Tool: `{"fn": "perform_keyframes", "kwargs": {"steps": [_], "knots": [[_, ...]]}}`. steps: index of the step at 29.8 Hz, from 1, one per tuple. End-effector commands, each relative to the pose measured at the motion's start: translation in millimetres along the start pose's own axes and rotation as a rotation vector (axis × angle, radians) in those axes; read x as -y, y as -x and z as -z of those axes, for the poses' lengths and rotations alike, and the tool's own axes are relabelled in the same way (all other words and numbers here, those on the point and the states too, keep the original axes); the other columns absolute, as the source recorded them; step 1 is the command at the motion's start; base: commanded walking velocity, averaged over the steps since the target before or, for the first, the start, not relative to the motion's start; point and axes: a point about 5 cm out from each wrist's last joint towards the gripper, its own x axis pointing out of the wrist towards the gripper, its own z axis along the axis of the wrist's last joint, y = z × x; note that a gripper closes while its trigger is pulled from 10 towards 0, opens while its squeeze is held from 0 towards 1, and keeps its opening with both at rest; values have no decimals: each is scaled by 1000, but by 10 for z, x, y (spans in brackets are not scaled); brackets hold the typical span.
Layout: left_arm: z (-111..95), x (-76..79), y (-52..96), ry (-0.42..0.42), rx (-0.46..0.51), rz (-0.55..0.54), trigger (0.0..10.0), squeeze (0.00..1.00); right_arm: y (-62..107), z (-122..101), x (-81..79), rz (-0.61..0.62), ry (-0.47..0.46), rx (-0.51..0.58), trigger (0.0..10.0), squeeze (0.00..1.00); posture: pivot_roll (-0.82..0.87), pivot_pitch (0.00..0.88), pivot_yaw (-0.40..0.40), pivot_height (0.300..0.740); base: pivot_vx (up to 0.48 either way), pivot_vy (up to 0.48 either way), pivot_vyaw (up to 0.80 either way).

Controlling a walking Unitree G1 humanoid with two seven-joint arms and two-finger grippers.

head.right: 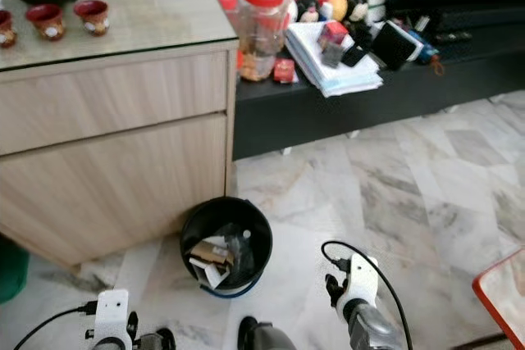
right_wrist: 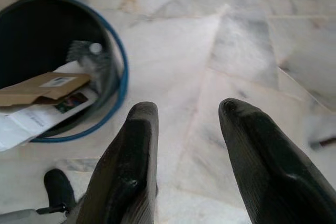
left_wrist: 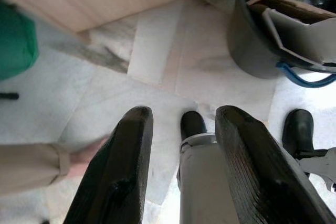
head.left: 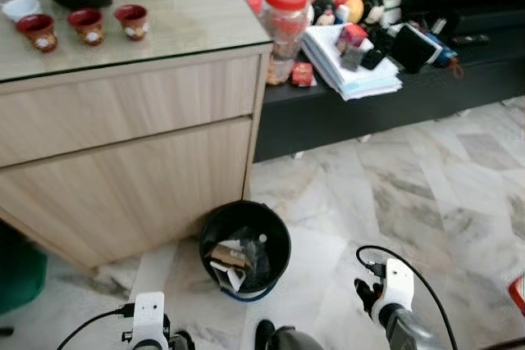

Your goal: Picking trash to rubbish bin

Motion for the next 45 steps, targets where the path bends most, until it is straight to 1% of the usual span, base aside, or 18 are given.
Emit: {"fn": "perform_keyframes", "kwargs": {"steps": [1,9,12,19,26,30,39,45], "knots": [[173,21,64,-4,-72,0,10000,0,31,48,99,36,-27,-11,10000,0,51,179,-154,740,0,0,-719],[78,38,25,10,-44,2,10000,0,27,28,98,41,-36,-5,10000,0,49,191,-158,740,0,0,-716],[69,58,24,-15,-38,16,10000,0,27,27,100,42,-39,-5,10000,0,46,194,-159,740,0,0,-719],[77,62,28,-17,-41,15,10000,0,27,29,103,47,-43,-5,10000,0,43,198,-158,740,0,0,-719],[90,62,34,-32,-42,16,10000,0,46,72,140,62,-56,-12,10000,0,43,205,-154,740,0,0,-740],[76,65,25,-65,-40,22,10000,0,49,82,144,66,-61,-13,10000,0,40,206,-152,740,0,0,-748],[59,88,20,-65,-38,29,10000,0,54,96,152,71,-65,-16,10000,0,39,207,-151,740,0,-299,-750],[63,90,21,-63,-41,34,10000,0,54,107,147,70,-61,-21,10000,0,41,207,-151,740,0,0,-745]]}}
